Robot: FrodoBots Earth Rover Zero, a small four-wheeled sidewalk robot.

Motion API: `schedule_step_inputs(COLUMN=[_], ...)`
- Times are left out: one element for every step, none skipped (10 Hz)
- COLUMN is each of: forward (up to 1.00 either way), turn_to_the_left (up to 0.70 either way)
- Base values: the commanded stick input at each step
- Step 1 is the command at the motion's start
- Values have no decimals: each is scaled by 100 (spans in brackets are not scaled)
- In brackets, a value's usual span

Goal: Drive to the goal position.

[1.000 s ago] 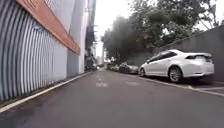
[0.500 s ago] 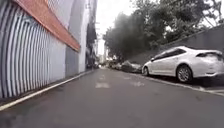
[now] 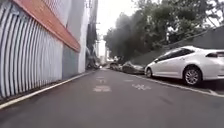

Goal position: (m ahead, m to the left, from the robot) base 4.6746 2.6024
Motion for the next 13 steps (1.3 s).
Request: schedule_step_inputs(forward=[70, 70, 70, 70, 70, 70, 70, 70, 70, 70, 70, 70, 70], turn_to_the_left=[0, 0, 0, 0, 0, -6, -14, -14, -14, -14, -9, 0, 0])
